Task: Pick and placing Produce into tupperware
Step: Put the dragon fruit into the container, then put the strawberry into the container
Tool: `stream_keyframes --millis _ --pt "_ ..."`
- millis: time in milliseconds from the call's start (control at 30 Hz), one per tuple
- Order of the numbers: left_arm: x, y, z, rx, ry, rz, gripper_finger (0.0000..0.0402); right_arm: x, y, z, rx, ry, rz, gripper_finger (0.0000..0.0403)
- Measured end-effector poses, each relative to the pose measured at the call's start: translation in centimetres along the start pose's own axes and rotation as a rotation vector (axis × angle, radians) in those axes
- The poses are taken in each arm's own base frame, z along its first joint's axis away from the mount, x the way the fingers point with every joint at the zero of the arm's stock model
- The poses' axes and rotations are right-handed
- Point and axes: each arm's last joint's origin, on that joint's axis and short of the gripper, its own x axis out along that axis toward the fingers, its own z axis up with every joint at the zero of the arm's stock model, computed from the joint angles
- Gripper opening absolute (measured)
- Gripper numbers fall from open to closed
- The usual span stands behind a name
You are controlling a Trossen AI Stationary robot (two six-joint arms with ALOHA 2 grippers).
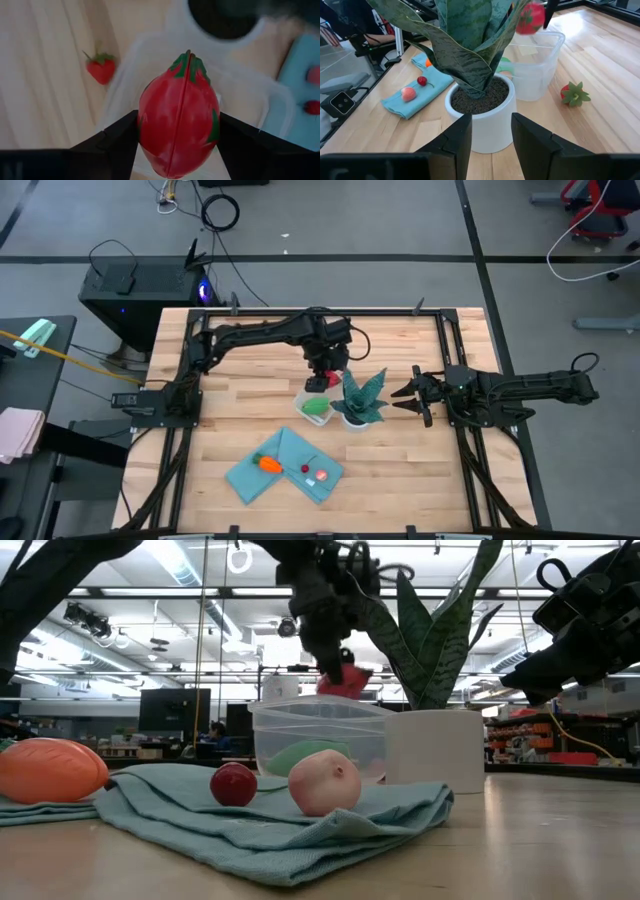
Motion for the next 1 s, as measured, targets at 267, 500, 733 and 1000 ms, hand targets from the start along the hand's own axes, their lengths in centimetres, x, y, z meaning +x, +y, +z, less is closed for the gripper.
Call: stream_keyframes --millis 267,500,733,1000 --pt "2.3 0.2 -1.4 -0.007 0.049 -0.022 0.0241 0.0 0.0 0.0 0.0 0.0 0.0 0.0145" --pt "2.9 0.5 -1.5 -0.001 0.024 -0.01 0.0254 0.0 0.0 0.0 0.0 0.0 0.0 0.0145" --pt "2.9 0.6 -1.2 -0.008 -0.002 0.001 0.0256 0.0 0.0 0.0 0.0 0.0 0.0 0.0145" --pt "2.4 0.6 -0.9 0.004 -0.013 0.006 0.0267 0.0 0.0 0.0 0.0 0.0 0.0 0.0145"
